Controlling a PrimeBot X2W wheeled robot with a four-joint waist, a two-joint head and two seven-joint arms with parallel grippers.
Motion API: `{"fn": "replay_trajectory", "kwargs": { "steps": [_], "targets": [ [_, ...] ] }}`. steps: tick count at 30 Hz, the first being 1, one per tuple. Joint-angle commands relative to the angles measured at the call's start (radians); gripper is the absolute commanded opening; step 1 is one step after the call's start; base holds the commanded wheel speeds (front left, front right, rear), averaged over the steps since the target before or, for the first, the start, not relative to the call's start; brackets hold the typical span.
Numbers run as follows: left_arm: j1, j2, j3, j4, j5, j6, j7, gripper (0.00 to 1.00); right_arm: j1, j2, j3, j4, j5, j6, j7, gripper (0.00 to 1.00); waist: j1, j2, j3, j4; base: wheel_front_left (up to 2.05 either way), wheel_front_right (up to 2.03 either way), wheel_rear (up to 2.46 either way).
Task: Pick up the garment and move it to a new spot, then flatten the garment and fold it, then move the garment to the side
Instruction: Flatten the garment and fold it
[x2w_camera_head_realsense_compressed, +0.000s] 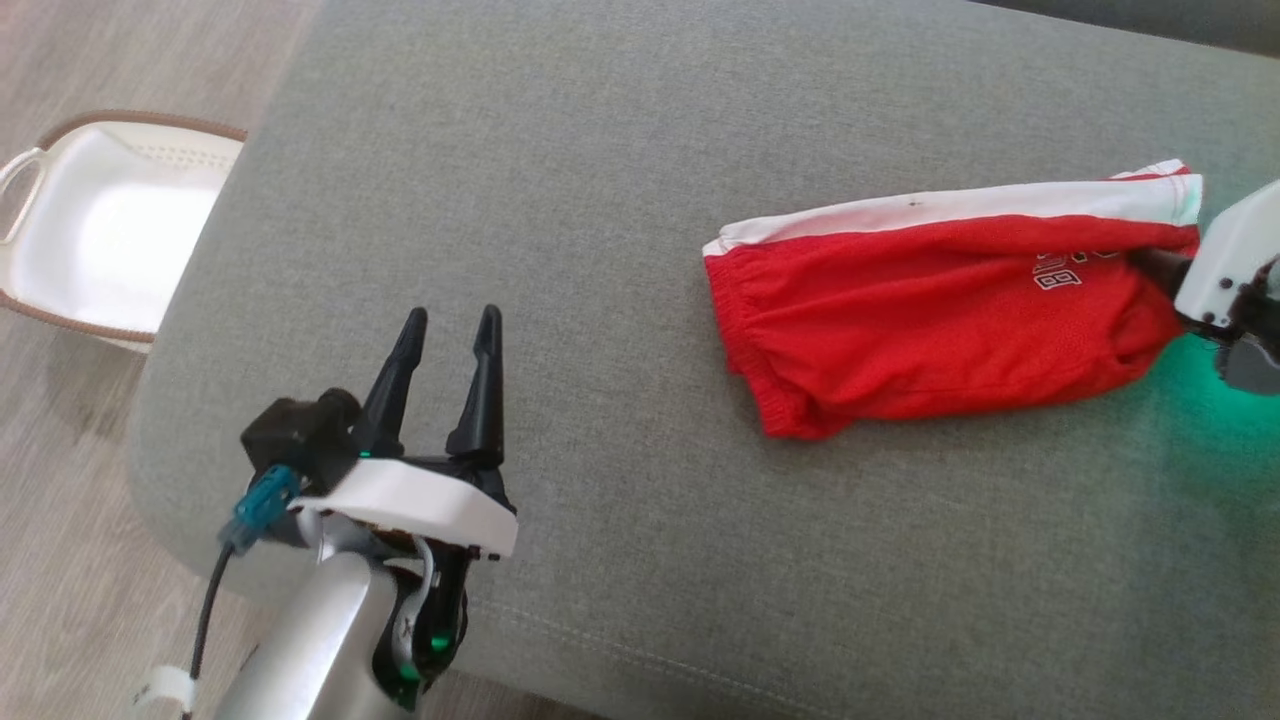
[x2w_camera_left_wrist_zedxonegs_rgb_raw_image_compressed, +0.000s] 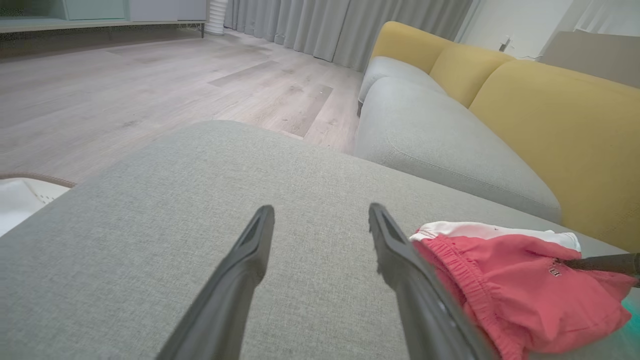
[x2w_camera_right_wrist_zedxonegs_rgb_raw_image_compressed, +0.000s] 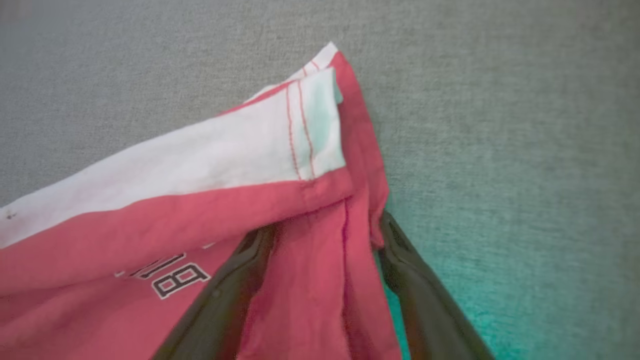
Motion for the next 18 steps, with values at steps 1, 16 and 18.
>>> {"fn": "replay_trajectory", "kwargs": {
  "steps": [1,16,18],
  "targets": [
    [-0.014,0.002,0.055,-0.02,0.016,-0.012,-0.005,1.0,0.014,0.017,0.011,-0.005,0.012,-0.001,0.028,1.0,0.0001,0.0,-0.001,0.004,0.0,0.0,0.0],
    [0.032,-0.042,0.102,0.012,0.108,-0.052,-0.005,1.0,0.054,0.044,-0.031,-0.046,0.042,-0.001,-0.196,0.0,0.0001,0.0,-0.058,-0.071,0.0,0.0,0.0],
    [0.039,-0.042,0.105,0.018,0.12,-0.055,-0.005,1.0,0.071,0.046,-0.039,-0.057,0.052,-0.001,-0.229,0.0,0.0001,0.0,-0.077,-0.095,0.0,0.0,0.0]
  ]
}}
